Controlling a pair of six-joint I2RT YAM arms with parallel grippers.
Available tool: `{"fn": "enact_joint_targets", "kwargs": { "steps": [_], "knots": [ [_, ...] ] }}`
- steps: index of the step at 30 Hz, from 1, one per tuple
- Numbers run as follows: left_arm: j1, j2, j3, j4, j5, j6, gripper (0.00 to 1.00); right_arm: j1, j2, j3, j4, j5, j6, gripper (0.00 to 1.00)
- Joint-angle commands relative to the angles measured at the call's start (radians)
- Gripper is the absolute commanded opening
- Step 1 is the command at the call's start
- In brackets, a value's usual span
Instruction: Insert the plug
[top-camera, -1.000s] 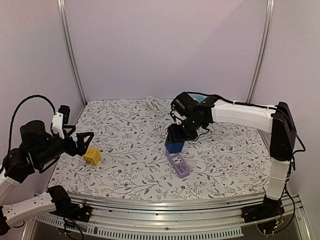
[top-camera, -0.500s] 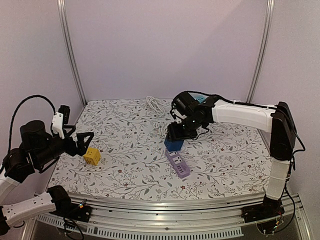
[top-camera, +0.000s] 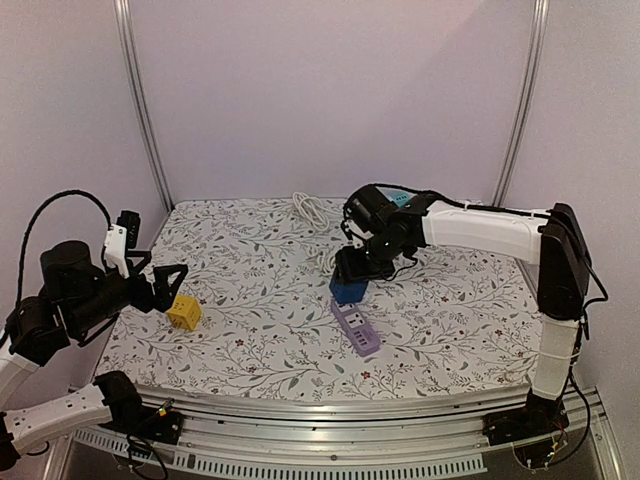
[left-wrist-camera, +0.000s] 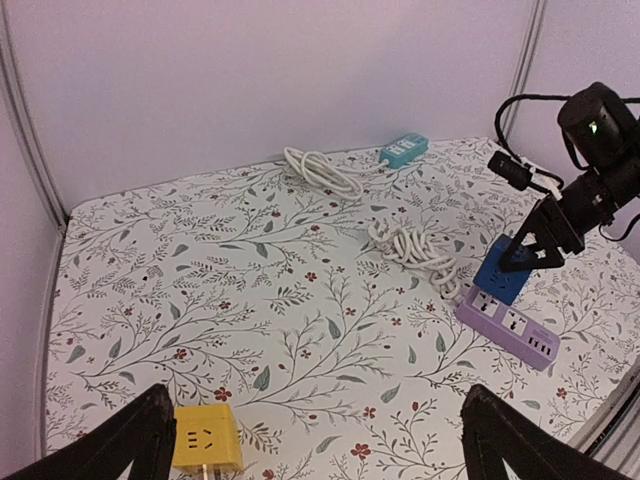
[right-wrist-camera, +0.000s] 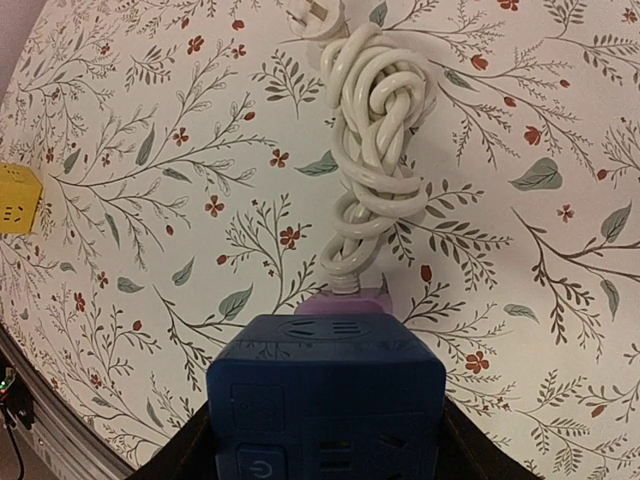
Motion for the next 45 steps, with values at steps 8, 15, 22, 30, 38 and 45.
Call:
{"fn": "enact_joint_targets", "kwargs": {
  "steps": [8, 15, 22, 30, 38, 45],
  "knots": [
    [0.005, -0.011, -0.013, -0.016, -0.004, 0.004, 0.99, -0.007, 0.03, -0.037, 0.05, 0.008, 0.019, 0.0],
    [0.005, -0.012, -0.013, -0.016, 0.0, 0.003, 0.99, -0.006, 0.038, -0.041, 0.057, 0.007, 0.026, 0.0],
    [0.005, -0.015, -0.013, -0.017, -0.003, 0.004, 0.99, -0.006, 0.044, -0.046, 0.052, 0.047, 0.032, 0.0],
    [0.005, -0.018, -0.013, -0.018, -0.006, 0.002, 1.0, -0.006, 0.055, -0.033, 0.021, 0.067, 0.032, 0.0],
    [0.005, -0.017, -0.013, -0.017, -0.007, 0.003, 1.0, -0.007, 0.054, -0.001, -0.019, 0.078, -0.007, 0.0],
    [0.005, -0.018, -0.013, -0.016, -0.011, 0.003, 0.99, -0.007, 0.076, 0.016, -0.026, 0.066, -0.012, 0.0]
  ]
}}
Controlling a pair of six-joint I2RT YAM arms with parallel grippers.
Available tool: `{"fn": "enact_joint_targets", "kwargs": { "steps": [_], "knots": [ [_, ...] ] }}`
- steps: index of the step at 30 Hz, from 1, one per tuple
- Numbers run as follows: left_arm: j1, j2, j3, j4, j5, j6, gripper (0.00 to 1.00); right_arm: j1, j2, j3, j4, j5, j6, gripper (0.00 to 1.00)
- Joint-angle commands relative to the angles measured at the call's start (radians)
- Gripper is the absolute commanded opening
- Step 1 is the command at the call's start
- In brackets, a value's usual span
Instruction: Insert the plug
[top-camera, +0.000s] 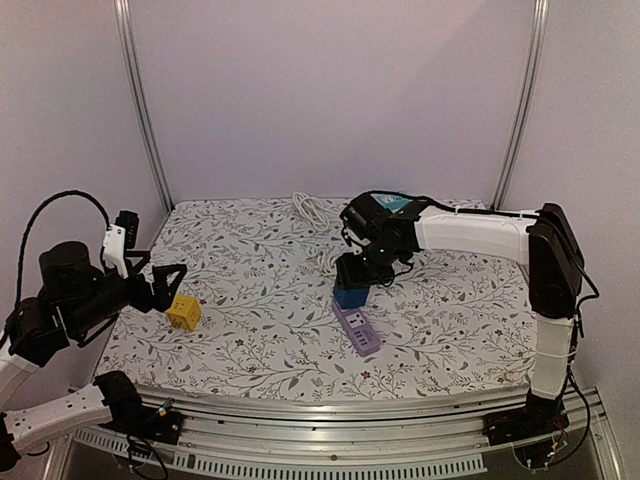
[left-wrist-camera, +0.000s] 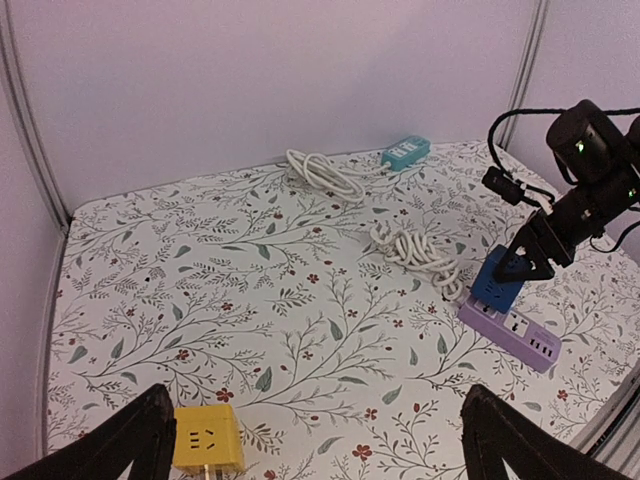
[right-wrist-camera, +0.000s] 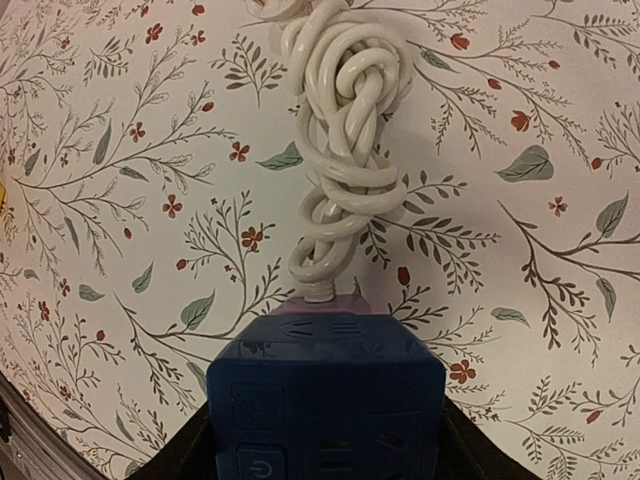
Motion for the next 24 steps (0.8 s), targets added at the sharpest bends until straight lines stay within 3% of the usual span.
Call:
{"fn": "enact_joint_targets", "kwargs": {
  "steps": [1, 24],
  "knots": [
    [0.005, -0.011, -0.011, -0.017, -0.007, 0.004, 1.0, -0.005, 0.038, 0.031, -0.034, 0.02, -0.012, 0.0],
    [0.005, -0.01, -0.012, -0.014, -0.012, 0.003, 0.99, 0.058, 0.096, 0.046, -0.104, 0.106, 0.049, 0.0]
  ]
}}
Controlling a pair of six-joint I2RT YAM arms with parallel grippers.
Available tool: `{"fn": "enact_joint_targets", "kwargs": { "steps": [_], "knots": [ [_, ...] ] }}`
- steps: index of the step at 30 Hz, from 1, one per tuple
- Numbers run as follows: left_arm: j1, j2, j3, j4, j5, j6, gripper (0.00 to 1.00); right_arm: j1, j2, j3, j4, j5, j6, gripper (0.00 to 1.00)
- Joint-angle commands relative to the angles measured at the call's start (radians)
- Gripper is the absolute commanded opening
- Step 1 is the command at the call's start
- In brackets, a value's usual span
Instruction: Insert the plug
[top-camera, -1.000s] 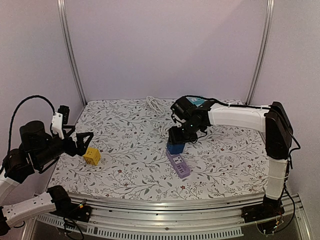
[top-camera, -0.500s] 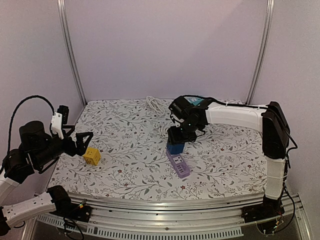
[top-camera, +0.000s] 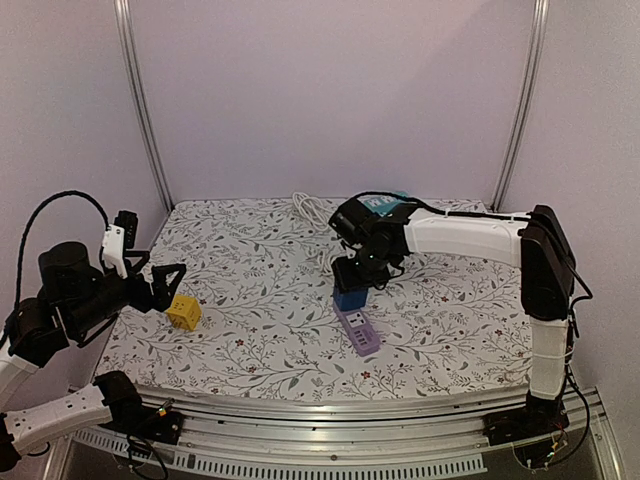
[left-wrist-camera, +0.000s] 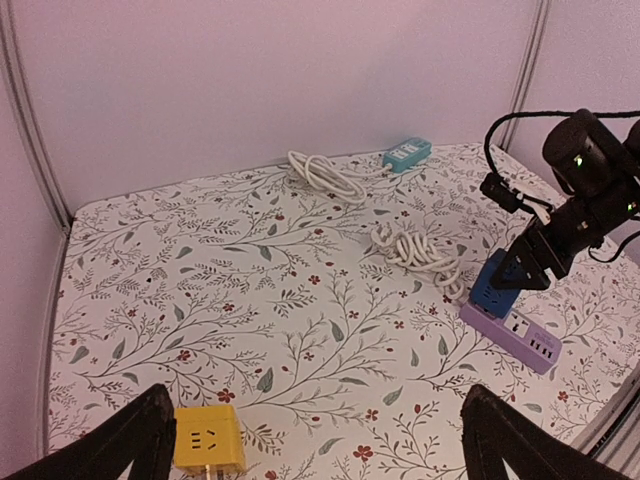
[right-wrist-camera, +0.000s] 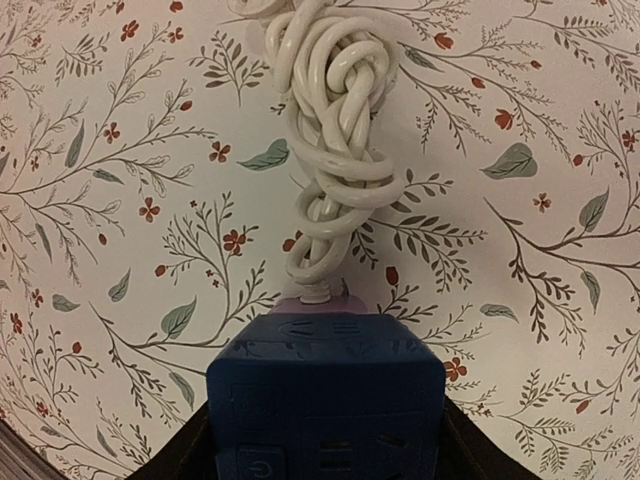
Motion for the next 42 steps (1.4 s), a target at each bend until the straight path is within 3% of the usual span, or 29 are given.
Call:
{"fn": "enact_joint_targets", "kwargs": {
  "steps": [1, 20, 42],
  "knots": [
    [0.005, -0.005, -0.012, -0.015, -0.007, 0.003, 1.0, 0.012, 0.049, -0.02, -0.04, 0.017, 0.028, 0.0],
    [0.005, -0.001, -0.012, -0.015, -0.004, 0.004, 1.0, 0.057, 0.085, -0.054, -0.087, 0.067, 0.119, 0.0],
    [0.005, 0.017, -0.013, -0.012, 0.004, 0.006, 0.99, 0.095, 0.199, -0.028, -0.151, 0.09, 0.117, 0.0]
  ]
}}
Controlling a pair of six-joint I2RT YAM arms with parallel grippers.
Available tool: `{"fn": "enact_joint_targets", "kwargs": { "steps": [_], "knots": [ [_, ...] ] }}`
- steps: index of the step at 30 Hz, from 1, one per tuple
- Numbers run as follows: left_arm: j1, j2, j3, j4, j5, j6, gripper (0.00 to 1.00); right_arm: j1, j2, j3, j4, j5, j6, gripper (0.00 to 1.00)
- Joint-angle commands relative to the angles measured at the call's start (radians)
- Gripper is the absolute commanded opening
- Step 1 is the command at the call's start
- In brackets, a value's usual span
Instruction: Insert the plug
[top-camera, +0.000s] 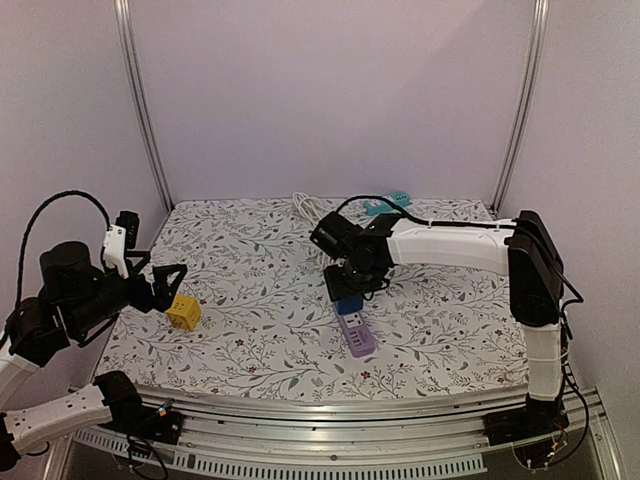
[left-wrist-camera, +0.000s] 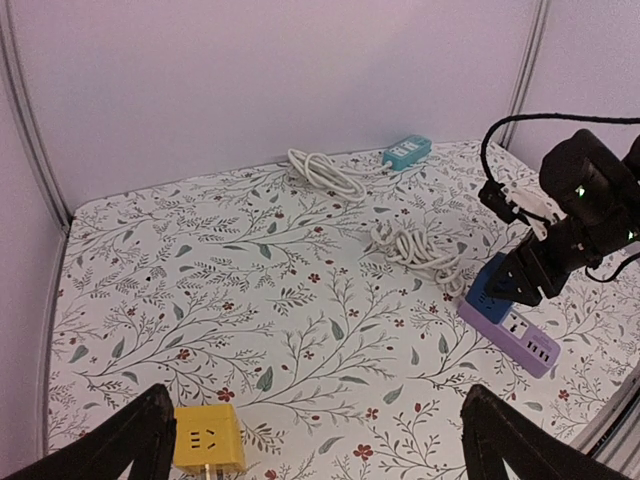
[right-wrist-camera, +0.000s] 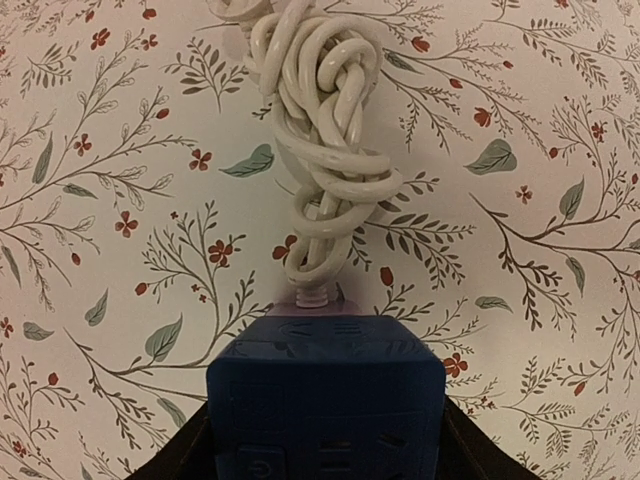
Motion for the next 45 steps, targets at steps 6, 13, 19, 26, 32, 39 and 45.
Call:
{"fn": "enact_joint_targets", "kwargs": {
  "steps": [6, 13, 19, 26, 32, 39, 45],
  "knots": [
    [0.005, 0.014, -0.013, -0.011, 0.001, 0.002, 0.99, 0.02, 0.147, -0.108, -0.072, -0.127, 0.025, 0.0],
    [0.005, 0.02, -0.013, -0.012, -0.005, 0.001, 0.99, 0.02, 0.121, -0.169, 0.005, -0.168, 0.03, 0.0],
    [0.005, 0.033, -0.012, -0.012, -0.007, 0.0, 1.0, 0.02, 0.113, -0.174, 0.011, -0.155, 0.03, 0.0],
    [0.005, 0.046, -0.01, -0.011, -0.02, -0.002, 0.99, 0.017, 0.075, -0.164, -0.005, -0.122, 0.02, 0.02],
    [0.005, 0.075, 0.002, -0.014, -0.023, -0.004, 0.99, 0.012, 0.037, -0.11, -0.023, -0.102, -0.009, 0.16],
    [0.005, 0.126, 0.034, -0.015, -0.031, -0.012, 0.99, -0.003, 0.006, -0.006, -0.03, -0.104, -0.073, 0.35],
    [0.006, 0.212, 0.102, -0.007, -0.042, -0.025, 0.99, -0.029, -0.017, 0.1, -0.032, -0.116, -0.118, 0.59]
  ]
}}
